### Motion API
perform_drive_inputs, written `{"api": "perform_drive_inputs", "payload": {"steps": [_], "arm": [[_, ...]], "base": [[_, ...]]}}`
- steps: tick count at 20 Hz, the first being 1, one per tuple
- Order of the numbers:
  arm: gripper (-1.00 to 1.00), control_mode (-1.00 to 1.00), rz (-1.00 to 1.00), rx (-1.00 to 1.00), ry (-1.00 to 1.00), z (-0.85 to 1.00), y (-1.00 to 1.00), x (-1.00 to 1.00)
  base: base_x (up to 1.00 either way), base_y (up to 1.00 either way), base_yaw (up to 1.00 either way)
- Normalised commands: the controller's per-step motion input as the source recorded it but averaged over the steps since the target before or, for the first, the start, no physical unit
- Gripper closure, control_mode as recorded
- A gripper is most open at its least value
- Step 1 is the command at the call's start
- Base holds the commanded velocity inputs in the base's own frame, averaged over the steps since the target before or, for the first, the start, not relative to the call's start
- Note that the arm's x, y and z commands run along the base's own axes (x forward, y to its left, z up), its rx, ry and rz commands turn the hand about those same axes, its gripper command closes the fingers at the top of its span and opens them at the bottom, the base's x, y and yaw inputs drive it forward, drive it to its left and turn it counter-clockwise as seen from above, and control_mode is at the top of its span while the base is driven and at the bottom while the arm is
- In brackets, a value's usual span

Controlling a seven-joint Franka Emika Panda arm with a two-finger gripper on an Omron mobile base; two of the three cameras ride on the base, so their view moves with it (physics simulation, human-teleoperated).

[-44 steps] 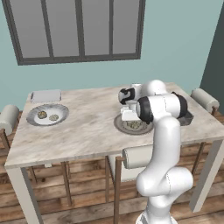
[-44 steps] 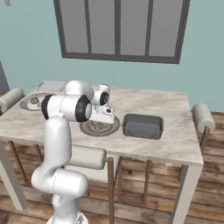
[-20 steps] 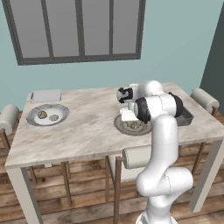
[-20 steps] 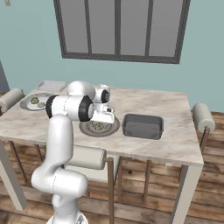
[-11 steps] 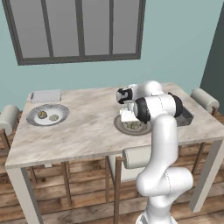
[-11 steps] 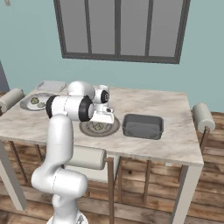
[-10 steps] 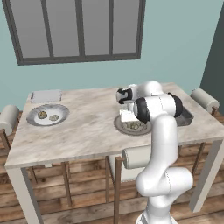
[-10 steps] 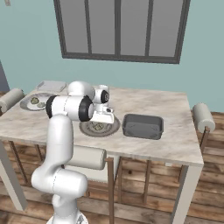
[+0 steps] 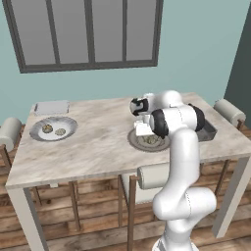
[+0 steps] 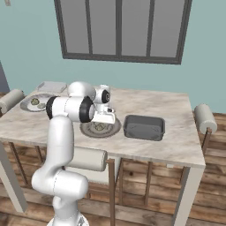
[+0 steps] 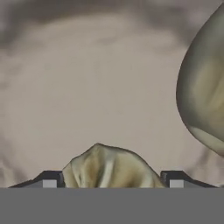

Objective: Place two dumplings into each of the tupperware containers and then place the containers in the fridge.

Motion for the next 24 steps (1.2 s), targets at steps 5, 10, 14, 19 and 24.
{"api": "perform_drive_inputs", "payload": {"steps": [5, 10, 14, 19, 24], "arm": [[1.00, -1.00, 0.00, 0.00, -0.04, 0.61, -0.23, -0.03], [1.00, -1.00, -0.06, 0.00, -0.07, 0.66, -0.74, -0.28], [1.00, -1.00, -0.08, 0.05, 0.00, 0.31, -1.00, -0.11], [1.00, -1.00, -0.05, 0.11, -0.02, 0.12, -1.00, -0.06], [1.00, -1.00, 0.00, 0.09, -0.15, 0.00, -0.67, 0.12]], "base": [[0.00, 0.00, 0.00], [0.00, 0.00, 0.00], [0.00, 0.00, 0.00], [0.00, 0.00, 0.00], [0.00, 0.00, 0.00]]}}
